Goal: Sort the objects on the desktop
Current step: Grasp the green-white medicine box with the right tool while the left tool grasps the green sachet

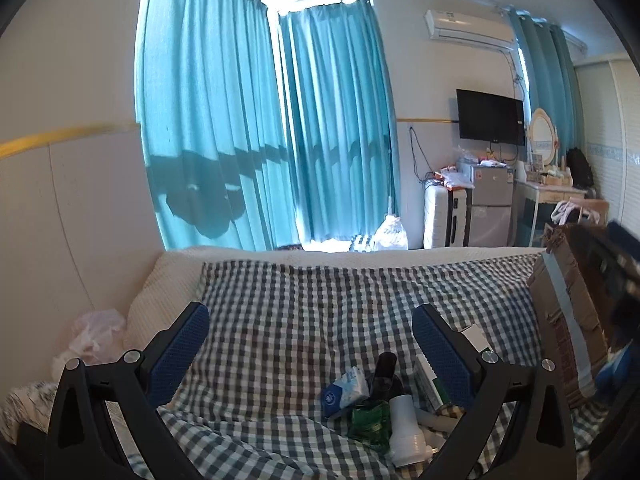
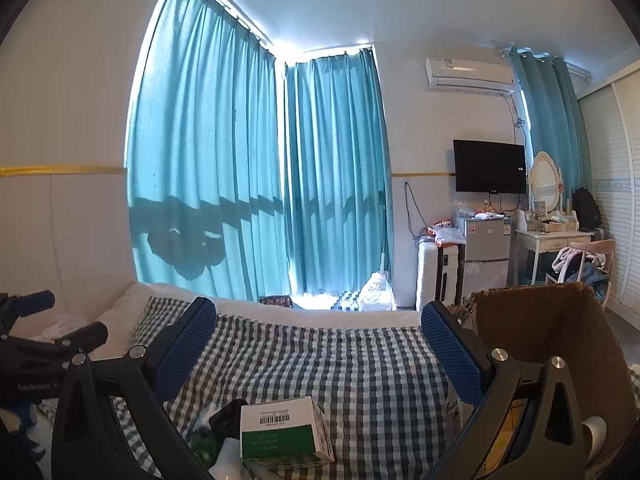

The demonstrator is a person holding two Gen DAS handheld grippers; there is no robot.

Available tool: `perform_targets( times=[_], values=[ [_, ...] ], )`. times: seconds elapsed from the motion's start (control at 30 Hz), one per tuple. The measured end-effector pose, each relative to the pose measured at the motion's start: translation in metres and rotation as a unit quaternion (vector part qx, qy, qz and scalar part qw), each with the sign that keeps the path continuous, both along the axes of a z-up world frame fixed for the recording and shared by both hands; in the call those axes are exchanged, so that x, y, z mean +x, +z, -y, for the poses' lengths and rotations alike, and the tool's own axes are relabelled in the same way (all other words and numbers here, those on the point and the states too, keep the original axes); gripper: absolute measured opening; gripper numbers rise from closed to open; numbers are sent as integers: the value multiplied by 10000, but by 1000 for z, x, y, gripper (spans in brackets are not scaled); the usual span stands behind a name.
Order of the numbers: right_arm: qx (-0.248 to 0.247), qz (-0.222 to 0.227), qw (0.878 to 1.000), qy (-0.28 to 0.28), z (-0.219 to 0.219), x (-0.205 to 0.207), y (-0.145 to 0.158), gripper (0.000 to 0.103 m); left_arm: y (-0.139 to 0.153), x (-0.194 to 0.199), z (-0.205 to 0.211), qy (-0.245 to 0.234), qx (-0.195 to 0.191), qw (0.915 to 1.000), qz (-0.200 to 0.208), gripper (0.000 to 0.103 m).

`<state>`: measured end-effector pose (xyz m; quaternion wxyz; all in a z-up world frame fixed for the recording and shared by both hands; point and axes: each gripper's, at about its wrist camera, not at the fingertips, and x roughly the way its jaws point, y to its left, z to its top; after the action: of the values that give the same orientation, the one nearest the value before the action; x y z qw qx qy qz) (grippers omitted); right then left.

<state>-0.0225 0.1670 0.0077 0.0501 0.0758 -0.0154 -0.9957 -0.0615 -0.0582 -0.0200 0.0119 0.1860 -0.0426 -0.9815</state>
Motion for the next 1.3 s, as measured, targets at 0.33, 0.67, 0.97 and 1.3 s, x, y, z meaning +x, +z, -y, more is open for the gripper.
perform_targets(
  times=[0.33,0.67,0.97,1.3],
  values=[
    [394,700,9965,251,25,-36,-55,103,-42,-36,15,-292,646,9928,969,103],
    [667,1285,9885,444,39,-56,-99,103,-91,-67,11,-365,690,9785,1909,103],
    [929,1770,9773,697,43,-66,-137,103,-133,-87,0,-461,538,9658,2496,103],
    [1191,2072,9681,749,48,-81,-172,103,-172,-109,-3,-420,624,9520,2967,103]
  ],
)
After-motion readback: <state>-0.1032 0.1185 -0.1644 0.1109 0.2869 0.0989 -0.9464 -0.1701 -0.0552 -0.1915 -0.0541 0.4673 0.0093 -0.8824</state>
